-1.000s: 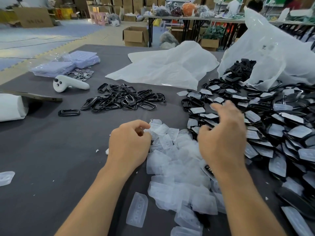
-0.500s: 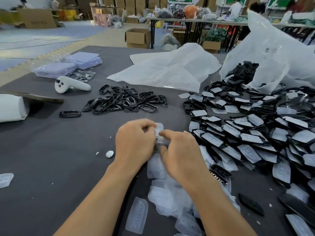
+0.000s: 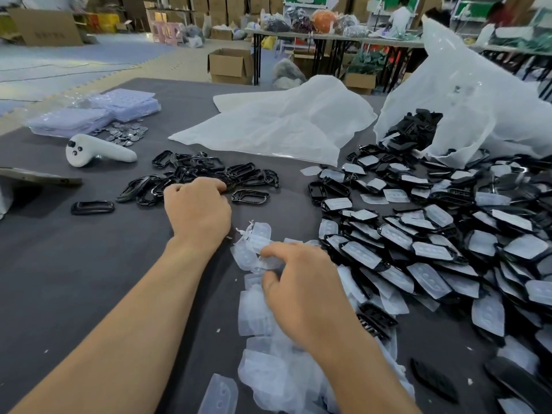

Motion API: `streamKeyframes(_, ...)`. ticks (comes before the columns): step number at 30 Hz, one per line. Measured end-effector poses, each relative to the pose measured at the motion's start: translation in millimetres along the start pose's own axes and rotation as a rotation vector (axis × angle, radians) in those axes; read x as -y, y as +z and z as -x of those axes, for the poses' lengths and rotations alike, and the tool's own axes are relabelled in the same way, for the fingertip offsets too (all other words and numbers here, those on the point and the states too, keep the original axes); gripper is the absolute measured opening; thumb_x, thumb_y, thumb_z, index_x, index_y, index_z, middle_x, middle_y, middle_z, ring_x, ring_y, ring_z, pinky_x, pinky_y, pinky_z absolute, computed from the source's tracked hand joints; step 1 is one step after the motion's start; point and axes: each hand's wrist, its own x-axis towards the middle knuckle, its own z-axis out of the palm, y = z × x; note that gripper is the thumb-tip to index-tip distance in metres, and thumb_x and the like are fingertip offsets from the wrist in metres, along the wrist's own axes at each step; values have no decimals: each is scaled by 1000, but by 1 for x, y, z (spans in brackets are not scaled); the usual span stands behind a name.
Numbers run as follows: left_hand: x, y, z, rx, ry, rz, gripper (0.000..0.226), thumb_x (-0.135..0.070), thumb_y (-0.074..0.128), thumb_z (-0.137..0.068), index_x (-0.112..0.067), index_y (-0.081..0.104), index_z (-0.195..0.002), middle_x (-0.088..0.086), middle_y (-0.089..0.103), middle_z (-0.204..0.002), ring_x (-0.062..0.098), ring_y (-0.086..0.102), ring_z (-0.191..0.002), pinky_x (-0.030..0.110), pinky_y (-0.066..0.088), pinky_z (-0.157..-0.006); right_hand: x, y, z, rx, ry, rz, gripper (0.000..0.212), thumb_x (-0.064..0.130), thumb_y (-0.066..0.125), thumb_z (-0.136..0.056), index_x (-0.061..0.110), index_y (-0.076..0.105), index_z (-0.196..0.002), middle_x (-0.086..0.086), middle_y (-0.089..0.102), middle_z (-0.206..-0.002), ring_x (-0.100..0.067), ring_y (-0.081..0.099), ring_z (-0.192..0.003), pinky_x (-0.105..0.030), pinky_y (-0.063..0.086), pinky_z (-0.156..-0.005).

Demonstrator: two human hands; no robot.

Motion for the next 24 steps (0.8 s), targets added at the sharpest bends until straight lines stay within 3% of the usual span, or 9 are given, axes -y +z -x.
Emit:
streamKeyframes(2,-1,-7,5,-58,-53,52,34,-19,60,-96,-34,73,-124,7,78,-107,38,69,-101,41,48,-86,1,-1,1,15,6,-1,36,22,59,-93,33,70,-125,6,71,-117,-16,54,-121,-26,41,-107)
streamKeyframes(5,-3,-21,10,-204,-86,171,32,-19,55,-100,-30,71,-125,12,78,-100,43,68,-95,43,48,-83,2,-3,1,39,7,-22,37,22,59,-93,32,70,-127,6,71,-119,-16,55,-122,-28,41,-109)
streamKeyframes(8,-8,-35,27,-233,-11,403,27,-15,58,-96,-24,76,-114,-1,79,-92,24,71,-86,29,49,-85,2,-6,2,78,24,-61,37,20,60,-93,30,70,-127,5,70,-120,-18,59,-116,-33,45,-106)
streamKeyframes(10,-16,-39,48,-159,-4,562,21,-15,63,-93,-27,78,-100,-13,77,-83,6,68,-74,14,49,-80,4,-8,3,74,41,-80,37,22,61,-93,28,69,-128,3,72,-116,-21,63,-108,-35,48,-101)
streamKeyframes(11,-20,-41,60,-111,-22,638,20,-16,65,-91,-31,78,-95,-18,76,-78,2,68,-68,14,51,-76,6,-9,2,55,61,-103,36,25,62,-92,28,68,-128,2,72,-114,-22,64,-106,-35,50,-98)
streamKeyframes(15,-23,-49,100,-26,-29,822,22,-22,68,-88,-43,76,-92,-24,75,-77,2,69,-58,11,50,-58,10,-18,2,-98,122,-337,27,34,68,-84,34,66,-111,15,74,-96,-7,65,-90,-30,53,-84)
streamKeyframes(19,-21,-56,117,23,-69,878,25,-15,69,-90,-39,78,-89,-19,77,-77,5,68,-52,9,48,-53,10,-23,7,-105,109,-488,42,19,71,-80,36,66,-118,18,74,-76,-2,62,-58,-13,47,-61)
streamKeyframes(24,-26,-57,115,355,-260,1202,18,-6,78,-87,-20,81,-99,6,78,-77,12,63,-56,20,51,-52,4,-25,9,-143,56,-430,14,21,72,-81,35,72,-84,23,70,-70,2,63,-64,-9,43,-58)
